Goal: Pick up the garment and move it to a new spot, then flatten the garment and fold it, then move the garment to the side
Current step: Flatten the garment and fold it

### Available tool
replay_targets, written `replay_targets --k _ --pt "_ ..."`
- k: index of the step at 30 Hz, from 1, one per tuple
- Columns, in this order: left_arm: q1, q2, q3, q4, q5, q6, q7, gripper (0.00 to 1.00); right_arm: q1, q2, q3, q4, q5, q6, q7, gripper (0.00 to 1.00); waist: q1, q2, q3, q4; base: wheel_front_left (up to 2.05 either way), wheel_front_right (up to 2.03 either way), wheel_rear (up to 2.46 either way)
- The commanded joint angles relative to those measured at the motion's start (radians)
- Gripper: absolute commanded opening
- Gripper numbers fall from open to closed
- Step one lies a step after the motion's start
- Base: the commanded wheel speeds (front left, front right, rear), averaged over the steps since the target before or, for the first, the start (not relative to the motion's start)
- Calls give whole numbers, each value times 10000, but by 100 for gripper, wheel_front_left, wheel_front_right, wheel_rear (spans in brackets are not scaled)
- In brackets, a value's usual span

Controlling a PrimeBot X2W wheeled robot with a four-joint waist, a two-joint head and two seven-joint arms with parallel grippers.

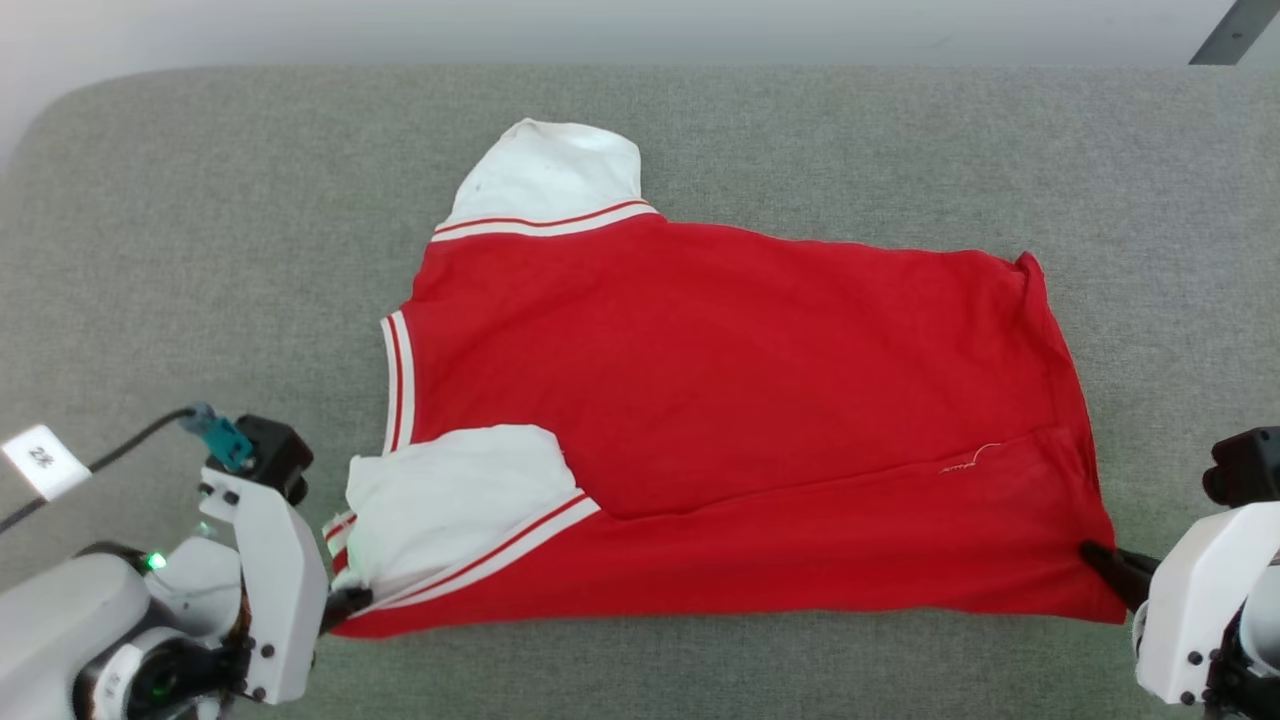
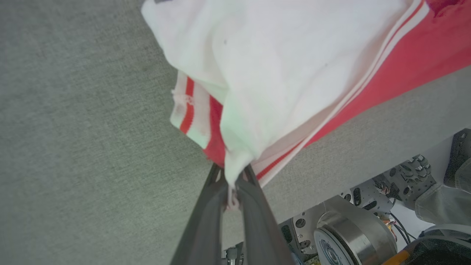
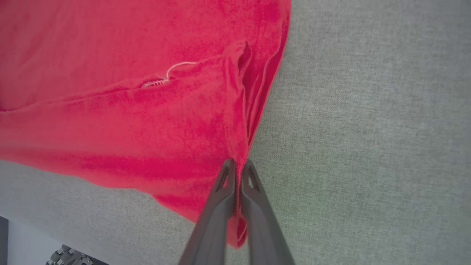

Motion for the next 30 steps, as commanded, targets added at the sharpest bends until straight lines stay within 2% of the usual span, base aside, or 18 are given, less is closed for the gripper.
replay_targets --k 1,5,6,7,8,9,10,11,12,18,23,26,30 --pt "184 -98 -50 93 -72 50 -6 0 121 93 -13 113 -122 -20 -77 0 0 0 4 -24 0 0 0" --pt "381 -400 -166 570 -177 -41 23 0 21 254 100 461 -283 -20 -219 0 0 0 -8 -74 0 0 0" --pt "392 -496 -182 707 -238 -63 36 3 -17 271 135 587 -332 -20 -275 0 0 0 -14 -86 0 0 0" --pt "401 -578 -162 844 -299 -73 33 15 -62 242 178 664 -391 -20 -339 4 0 0 -24 -97 0 0 0" --pt "396 -621 -157 956 -288 -82 21 26 -122 244 208 725 -434 -20 -416 24 0 0 -33 -112 0 0 0" --pt "371 -656 -152 1062 -269 -82 1 44 -170 259 248 785 -469 -20 -458 40 0 0 -43 -126 0 0 0" --pt "331 -685 -134 1126 -281 -86 12 83 -206 265 292 813 -465 -20 -491 56 0 0 -59 -138 0 0 0" --pt "294 -686 -105 1177 -333 -48 46 100 -244 256 318 804 -439 -20 -530 93 0 0 -77 -150 0 0 0" --pt "234 -647 -92 1200 -314 -5 70 100 -256 232 321 784 -415 -20 -544 100 0 0 -95 -161 0 0 0" --pt "-202 -190 130 759 -256 246 331 100 -324 170 175 320 -255 -20 -903 100 0 0 -228 -238 0 0 0" --pt "-858 286 533 346 -109 465 525 100 -533 295 36 -276 -288 -19 -1712 100 0 0 -181 -398 0 0 0" --pt "-1393 336 818 338 48 311 499 100 -870 410 126 -563 -434 -19 -2609 100 0 0 -22 -590 0 0 0" --pt "-2172 3 1186 875 529 -94 100 100 -1461 554 416 -690 -838 -19 -4422 100 0 0 323 -943 0 0 0"
